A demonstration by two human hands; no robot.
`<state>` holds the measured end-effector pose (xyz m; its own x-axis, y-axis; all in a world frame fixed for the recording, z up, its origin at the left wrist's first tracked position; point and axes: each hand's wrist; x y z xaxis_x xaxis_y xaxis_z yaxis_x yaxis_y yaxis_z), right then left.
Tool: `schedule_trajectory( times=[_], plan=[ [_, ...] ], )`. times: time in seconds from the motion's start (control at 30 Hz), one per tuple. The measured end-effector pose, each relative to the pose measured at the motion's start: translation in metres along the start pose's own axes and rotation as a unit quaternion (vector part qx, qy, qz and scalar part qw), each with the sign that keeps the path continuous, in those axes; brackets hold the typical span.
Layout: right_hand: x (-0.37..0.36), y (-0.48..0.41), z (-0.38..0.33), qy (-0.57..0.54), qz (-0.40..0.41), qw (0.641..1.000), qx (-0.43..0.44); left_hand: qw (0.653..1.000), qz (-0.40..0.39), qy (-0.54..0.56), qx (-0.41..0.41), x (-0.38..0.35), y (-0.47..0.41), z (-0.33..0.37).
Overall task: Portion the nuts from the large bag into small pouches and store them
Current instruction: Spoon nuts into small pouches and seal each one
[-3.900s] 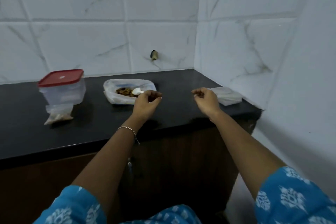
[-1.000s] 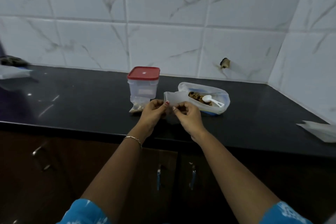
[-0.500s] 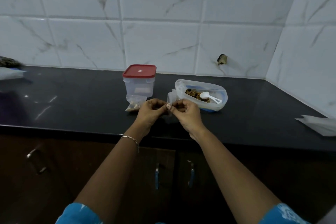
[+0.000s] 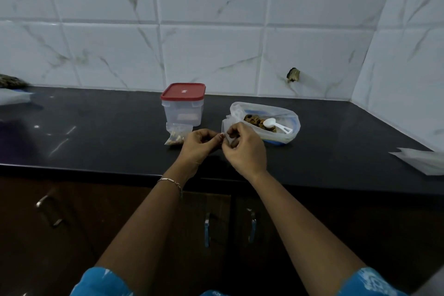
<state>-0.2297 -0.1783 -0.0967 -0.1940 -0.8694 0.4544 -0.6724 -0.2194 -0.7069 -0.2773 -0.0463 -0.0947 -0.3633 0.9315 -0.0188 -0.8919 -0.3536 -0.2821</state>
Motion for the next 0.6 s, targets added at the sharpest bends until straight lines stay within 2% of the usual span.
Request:
schedule_trajectory(
  times=[0.2,0.33,0.47,0.6],
  plan=[
    [-0.0012,0.0033,-0.0022,0.050,-0.021,0.999,0.005,1.000,0.005,-0.014,-0.008,0.0006,0.0009,-0.0019],
    [-0.0024,0.0031,-0.0019,0.021,-0.044,0.998,-0.028,0.995,0.027,-0.092,-0.026,-0.0024,-0.0013,-0.0042],
    [0.0000,0.0044,-0.0039,-0.004,-0.045,0.997,-0.064,0.971,0.073,-0.212,-0.084,-0.0066,0.0003,-0.0050],
    [0.0047,0.0021,0.0000,-0.063,-0.013,0.989,-0.134,0.967,0.124,-0.194,-0.107,-0.0066,0.0036,-0.0042]
  ],
)
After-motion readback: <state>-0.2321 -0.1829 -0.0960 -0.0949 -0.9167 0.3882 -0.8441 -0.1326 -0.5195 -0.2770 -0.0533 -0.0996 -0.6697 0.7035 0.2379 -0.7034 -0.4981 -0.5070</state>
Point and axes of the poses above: each hand's wrist, its own y-axis away from the middle knuckle, its own x-axis out of the back of the hand, z = x × y, and after that the axes turned 3 degrees about z, right-handed
